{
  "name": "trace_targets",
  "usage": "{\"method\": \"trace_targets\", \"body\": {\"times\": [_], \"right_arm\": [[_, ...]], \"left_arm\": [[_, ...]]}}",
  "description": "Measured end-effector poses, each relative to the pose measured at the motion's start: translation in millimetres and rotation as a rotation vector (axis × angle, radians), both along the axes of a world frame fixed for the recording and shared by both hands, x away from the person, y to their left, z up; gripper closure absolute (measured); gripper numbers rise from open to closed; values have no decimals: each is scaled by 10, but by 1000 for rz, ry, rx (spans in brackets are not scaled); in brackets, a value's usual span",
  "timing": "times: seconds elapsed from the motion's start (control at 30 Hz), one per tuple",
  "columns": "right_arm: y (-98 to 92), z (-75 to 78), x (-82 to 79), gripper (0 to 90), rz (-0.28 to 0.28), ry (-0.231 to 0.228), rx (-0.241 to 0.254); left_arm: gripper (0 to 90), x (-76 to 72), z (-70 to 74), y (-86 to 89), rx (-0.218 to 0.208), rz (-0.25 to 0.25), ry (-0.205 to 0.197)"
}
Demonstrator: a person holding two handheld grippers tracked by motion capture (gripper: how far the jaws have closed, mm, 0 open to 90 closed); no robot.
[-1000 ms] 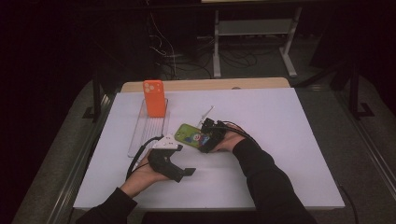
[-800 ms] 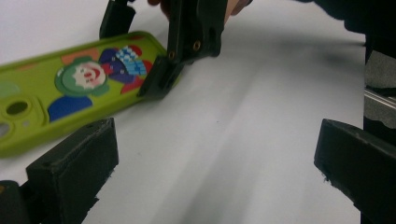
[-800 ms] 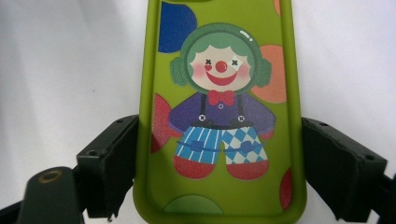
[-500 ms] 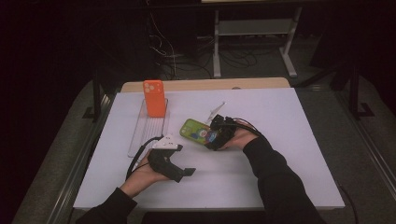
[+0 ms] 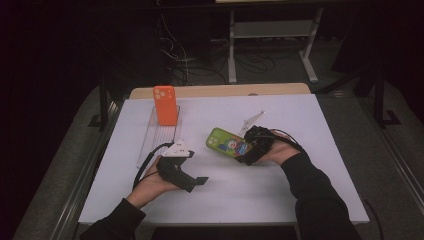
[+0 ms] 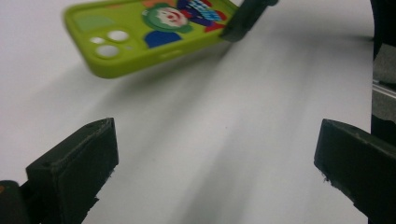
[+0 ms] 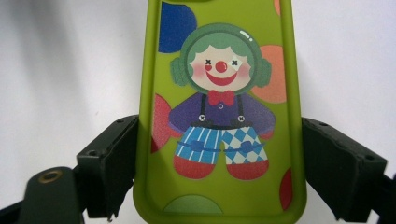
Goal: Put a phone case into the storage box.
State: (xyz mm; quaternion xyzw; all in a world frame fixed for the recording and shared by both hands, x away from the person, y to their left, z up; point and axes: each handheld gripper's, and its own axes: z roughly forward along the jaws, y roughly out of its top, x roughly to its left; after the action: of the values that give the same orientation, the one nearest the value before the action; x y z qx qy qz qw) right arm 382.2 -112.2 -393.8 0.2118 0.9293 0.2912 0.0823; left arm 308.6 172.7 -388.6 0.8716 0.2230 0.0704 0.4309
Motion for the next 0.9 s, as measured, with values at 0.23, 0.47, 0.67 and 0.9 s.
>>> {"method": "trace_targets", "body": {"times": [0.23,0.47,0.67,0.9], "right_arm": [[-128,83,-120,152,59,-6,-10],[-199,119,-264,151,107,-8,-34],[-202,55,-342,151,148,24,-52],[-116,37,-426,151,225,58,-45]], "left_arm": [[0,127,147,-27,24,-32,-24],[0,270,226,-118,41,-101,-13],[0,348,268,-248,51,-185,0],[0,288,198,-388,102,-283,-4]]}}
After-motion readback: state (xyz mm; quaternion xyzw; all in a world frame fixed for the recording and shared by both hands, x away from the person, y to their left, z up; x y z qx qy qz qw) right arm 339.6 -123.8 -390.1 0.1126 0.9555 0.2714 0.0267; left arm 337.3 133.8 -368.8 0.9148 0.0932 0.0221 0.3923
